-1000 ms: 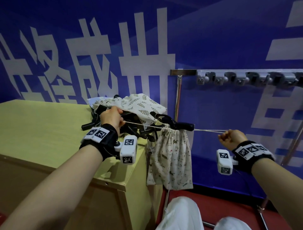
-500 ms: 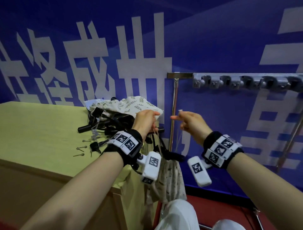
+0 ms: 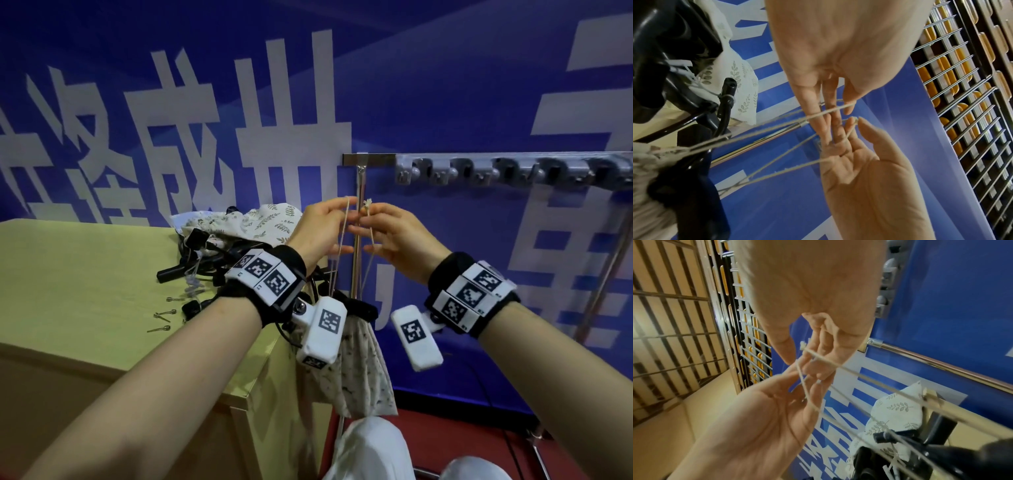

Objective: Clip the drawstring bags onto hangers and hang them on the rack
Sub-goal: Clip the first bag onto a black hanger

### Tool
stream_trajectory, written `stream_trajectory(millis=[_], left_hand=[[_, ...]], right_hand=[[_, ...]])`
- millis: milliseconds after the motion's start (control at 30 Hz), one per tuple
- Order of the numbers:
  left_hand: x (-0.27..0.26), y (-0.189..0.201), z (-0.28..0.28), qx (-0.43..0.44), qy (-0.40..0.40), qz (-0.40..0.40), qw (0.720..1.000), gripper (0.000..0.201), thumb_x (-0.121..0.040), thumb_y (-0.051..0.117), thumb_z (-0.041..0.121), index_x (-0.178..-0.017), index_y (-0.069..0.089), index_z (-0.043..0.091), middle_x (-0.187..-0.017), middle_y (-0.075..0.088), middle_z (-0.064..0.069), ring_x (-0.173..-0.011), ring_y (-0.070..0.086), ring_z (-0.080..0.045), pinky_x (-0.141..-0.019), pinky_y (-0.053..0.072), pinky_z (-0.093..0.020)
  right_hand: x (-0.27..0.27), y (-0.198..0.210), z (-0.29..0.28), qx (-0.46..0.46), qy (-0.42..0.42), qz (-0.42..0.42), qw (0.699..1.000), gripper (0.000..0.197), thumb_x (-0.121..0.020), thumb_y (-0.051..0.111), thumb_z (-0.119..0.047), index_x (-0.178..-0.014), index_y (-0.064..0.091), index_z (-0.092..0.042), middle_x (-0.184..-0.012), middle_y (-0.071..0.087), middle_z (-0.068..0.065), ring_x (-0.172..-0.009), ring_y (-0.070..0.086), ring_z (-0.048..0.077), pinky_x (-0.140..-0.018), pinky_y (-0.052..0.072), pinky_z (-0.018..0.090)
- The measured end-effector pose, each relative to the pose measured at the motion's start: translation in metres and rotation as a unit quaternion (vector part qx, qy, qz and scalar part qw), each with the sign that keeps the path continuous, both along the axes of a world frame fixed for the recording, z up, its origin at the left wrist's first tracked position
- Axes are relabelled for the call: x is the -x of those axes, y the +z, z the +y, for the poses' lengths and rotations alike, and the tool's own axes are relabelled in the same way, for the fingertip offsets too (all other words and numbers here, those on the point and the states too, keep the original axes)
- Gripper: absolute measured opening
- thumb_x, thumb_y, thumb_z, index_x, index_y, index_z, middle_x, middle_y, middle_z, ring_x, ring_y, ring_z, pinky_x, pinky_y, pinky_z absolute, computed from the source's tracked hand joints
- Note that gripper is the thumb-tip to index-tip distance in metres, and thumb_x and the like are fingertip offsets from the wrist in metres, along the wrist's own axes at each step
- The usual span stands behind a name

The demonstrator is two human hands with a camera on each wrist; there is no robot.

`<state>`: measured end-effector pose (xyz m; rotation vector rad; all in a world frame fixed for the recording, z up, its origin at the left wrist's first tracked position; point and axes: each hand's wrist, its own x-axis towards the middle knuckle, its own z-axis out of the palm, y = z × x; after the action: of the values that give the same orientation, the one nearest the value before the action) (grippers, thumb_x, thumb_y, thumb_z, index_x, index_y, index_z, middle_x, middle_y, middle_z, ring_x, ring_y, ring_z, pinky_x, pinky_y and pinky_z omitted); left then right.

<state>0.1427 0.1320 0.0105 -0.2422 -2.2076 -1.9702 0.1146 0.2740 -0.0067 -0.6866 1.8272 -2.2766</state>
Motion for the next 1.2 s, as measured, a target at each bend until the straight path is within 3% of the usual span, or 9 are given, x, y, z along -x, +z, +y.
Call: stream_trajectory(millis=[100,200,300,400,600,667,800,1000,1200], left_hand=[[0.001,0.001,0.008,0.005,-0.015,-0.007,1.0,0.036,-0.095,0.04,0.012,-0.122,0.062,0.021,-0.103,0.069,-0.007,-0.082,0.069,-0.015,-0.068,0.06,-0.034],[0.002,0.006,0.012,0.027,-0.021,0.004,0.999,0.032,-0.094,0.042,0.018,-0.117,0.064,0.021,-0.074,0.062,0.0,-0.058,0.059,-0.008,-0.074,0.059,-0.034],[-0.004,0.014,0.014,0.061,-0.034,0.014,0.998,0.027,-0.097,0.042,0.029,-0.113,0.064,0.024,-0.075,0.06,0.001,-0.075,0.065,-0.014,-0.077,0.056,-0.036],[-0.003,0.016,0.011,0.062,-0.014,0.011,0.998,0.035,-0.098,0.04,0.042,-0.111,0.066,0.021,-0.093,0.073,-0.001,-0.093,0.069,-0.016,-0.083,0.054,-0.036],[0.012,-0.019,-0.02,0.067,0.105,0.007,0.992,0.022,-0.094,0.048,0.017,-0.098,0.068,0.01,-0.093,0.07,-0.004,-0.086,0.061,-0.012,-0.075,0.045,-0.023],[0.018,-0.036,-0.033,0.104,0.12,-0.002,0.987,0.016,-0.09,0.055,0.006,-0.099,0.068,0.009,-0.093,0.067,-0.004,-0.084,0.059,-0.011,-0.073,0.044,-0.019],[0.03,-0.072,-0.049,0.188,0.112,-0.04,0.975,0.034,-0.084,0.053,-0.008,-0.112,0.063,0.008,-0.11,0.065,-0.01,-0.103,0.06,-0.02,-0.089,0.048,-0.027],[0.034,-0.103,-0.047,0.28,0.092,-0.056,0.954,0.035,-0.085,0.054,0.001,-0.116,0.063,0.013,-0.116,0.065,-0.008,-0.111,0.061,-0.023,-0.097,0.05,-0.039],[0.027,-0.09,-0.035,0.295,0.143,0.017,0.945,0.027,-0.084,0.052,0.003,-0.102,0.069,0.014,-0.104,0.072,-0.003,-0.1,0.064,-0.018,-0.093,0.05,-0.03]], right_hand=[[-0.003,0.002,-0.005,-0.032,0.009,0.018,0.999,0.025,-0.09,0.058,0.001,-0.113,0.052,-0.007,-0.09,0.069,0.007,-0.083,0.069,0.018,-0.075,0.059,0.034],[-0.004,0.008,-0.002,-0.004,0.014,0.008,1.0,0.013,-0.094,0.052,0.0,-0.105,0.054,-0.006,-0.074,0.069,0.003,-0.059,0.067,0.009,-0.052,0.052,0.018],[-0.003,0.016,0.009,0.03,0.004,0.025,0.999,0.012,-0.096,0.05,-0.004,-0.092,0.06,-0.009,-0.073,0.068,0.0,-0.053,0.06,0.007,-0.047,0.041,0.014],[-0.003,0.023,0.016,0.071,-0.004,0.033,0.997,0.014,-0.096,0.05,-0.006,-0.09,0.061,-0.012,-0.086,0.073,-0.001,-0.055,0.061,0.006,-0.055,0.047,0.014],[0.009,0.033,0.032,0.162,-0.071,0.052,0.983,0.015,-0.099,0.045,-0.008,-0.097,0.055,-0.019,-0.122,0.068,-0.002,-0.072,0.067,0.006,-0.07,0.052,0.018],[0.009,0.041,0.036,0.19,-0.081,0.069,0.976,0.02,-0.099,0.04,-0.003,-0.099,0.053,-0.018,-0.122,0.067,-0.002,-0.07,0.067,0.006,-0.071,0.051,0.019],[0.007,0.057,0.039,0.168,-0.092,0.082,0.978,0.023,-0.098,0.037,-0.002,-0.107,0.053,-0.017,-0.114,0.071,-0.006,-0.079,0.071,0.007,-0.068,0.054,0.021],[0.015,0.051,0.054,0.075,-0.138,0.066,0.985,0.032,-0.092,0.032,0.006,-0.109,0.056,-0.009,-0.111,0.07,0.001,-0.086,0.072,0.009,-0.057,0.053,0.018],[0.047,0.018,0.075,0.018,-0.245,0.046,0.968,0.029,-0.089,0.049,0.012,-0.079,0.048,-0.015,-0.104,0.066,0.012,-0.066,0.072,0.007,-0.053,0.056,0.02]])
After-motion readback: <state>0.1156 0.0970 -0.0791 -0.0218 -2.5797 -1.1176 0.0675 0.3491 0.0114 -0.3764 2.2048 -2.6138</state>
